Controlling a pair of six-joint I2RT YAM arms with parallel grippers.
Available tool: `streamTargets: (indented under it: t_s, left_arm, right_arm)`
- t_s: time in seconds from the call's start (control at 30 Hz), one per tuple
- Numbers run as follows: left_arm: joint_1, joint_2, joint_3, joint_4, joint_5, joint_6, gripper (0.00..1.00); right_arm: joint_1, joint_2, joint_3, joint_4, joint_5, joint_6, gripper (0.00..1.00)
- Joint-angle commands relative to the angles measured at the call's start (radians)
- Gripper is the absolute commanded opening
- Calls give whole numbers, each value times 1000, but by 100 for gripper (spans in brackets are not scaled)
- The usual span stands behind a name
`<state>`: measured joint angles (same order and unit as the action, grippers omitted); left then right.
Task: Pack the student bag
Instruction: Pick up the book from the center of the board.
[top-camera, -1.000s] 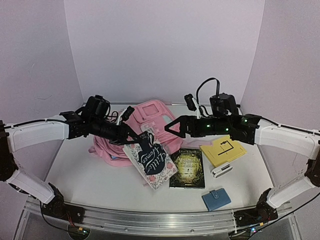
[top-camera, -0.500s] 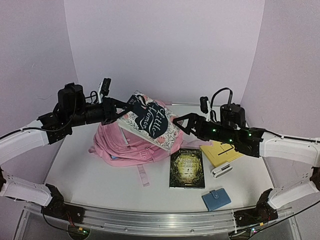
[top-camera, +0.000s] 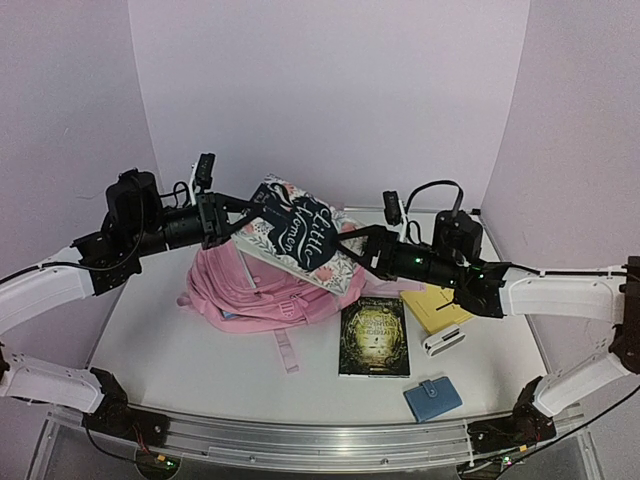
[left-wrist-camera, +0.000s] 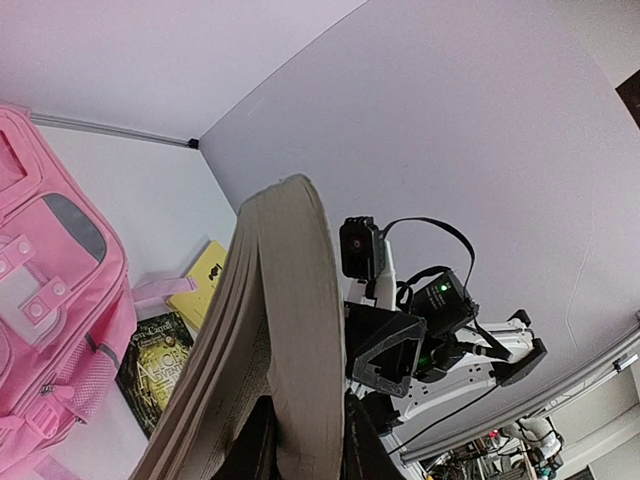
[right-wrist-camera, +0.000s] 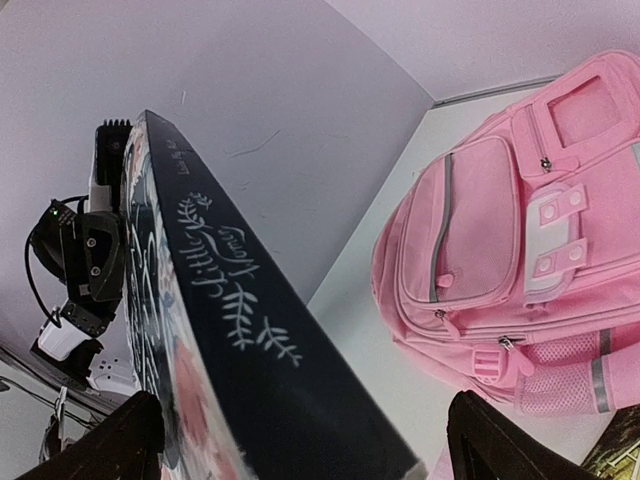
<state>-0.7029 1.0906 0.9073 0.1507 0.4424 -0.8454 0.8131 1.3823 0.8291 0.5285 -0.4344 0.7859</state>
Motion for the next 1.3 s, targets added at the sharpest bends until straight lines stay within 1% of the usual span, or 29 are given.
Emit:
streamTargets:
  t_s: [0.0, 0.03, 0.1, 0.17, 0.23, 0.27, 0.3, 0.33, 0.37, 0.47, 0.53, 0.63, 0.67, 0.7, 0.77, 0.97, 1.1, 1.27]
  left_arm:
    - [3, -51, 7, 190, 20, -45, 0]
    - [3, -52, 7, 189, 18, -44, 0]
    - [3, -55, 10, 170, 10, -38, 0]
    - [3, -57, 16, 136, -3, -26, 0]
    - [3, -59, 24, 86, -26, -8, 0]
    - [3, -61, 33, 45, -46, 9, 2]
    - [4, -65, 45, 0, -64, 23, 7]
    - [4, -67, 62, -61, -83, 39, 21]
    - [5, -67, 80, -123, -106, 59, 33]
    - [5, -70, 146, -328, -178, 126, 62]
    - [6, -80, 179, -434, -227, 171, 77]
    - [9, -100, 196, -526, -288, 213, 94]
    - [12, -104, 198, -543, -295, 220, 98]
    - [14, -106, 198, -554, -288, 227, 100]
    - [15, -97, 200, -559, -250, 238, 100]
    - [20, -44, 220, -555, -93, 262, 100]
    - [21, -30, 209, -505, 31, 266, 100]
    - [24, -47, 158, -379, 166, 232, 100]
  right_arm:
    - [2, 19, 27, 127, -61, 25, 87]
    - [2, 20, 23, 142, -64, 29, 82]
    - [2, 17, 11, 169, -70, 37, 65]
    - [4, 9, -2, 187, -65, 45, 47]
    - [3, -2, -13, 191, -42, 49, 25]
    - [3, -10, -18, 191, -27, 50, 15]
    - [3, -18, -24, 191, -11, 52, 6]
    - [3, -28, -33, 191, 7, 54, 0]
    - [3, -39, -38, 189, 29, 57, 0]
    - [2, -63, -42, 166, 71, 57, 0]
    - [2, -71, -36, 153, 71, 56, 0]
    - [2, -75, -25, 150, 40, 53, 0]
    - [2, -73, -17, 150, 17, 49, 0]
    - [2, -70, -8, 151, -12, 46, 0]
    - [3, -60, 14, 151, -81, 40, 0]
    - [2, -50, 70, 154, -257, 44, 0]
    - [2, -63, 80, 159, -281, 53, 0]
    - [2, -67, 76, 193, -305, 69, 0]
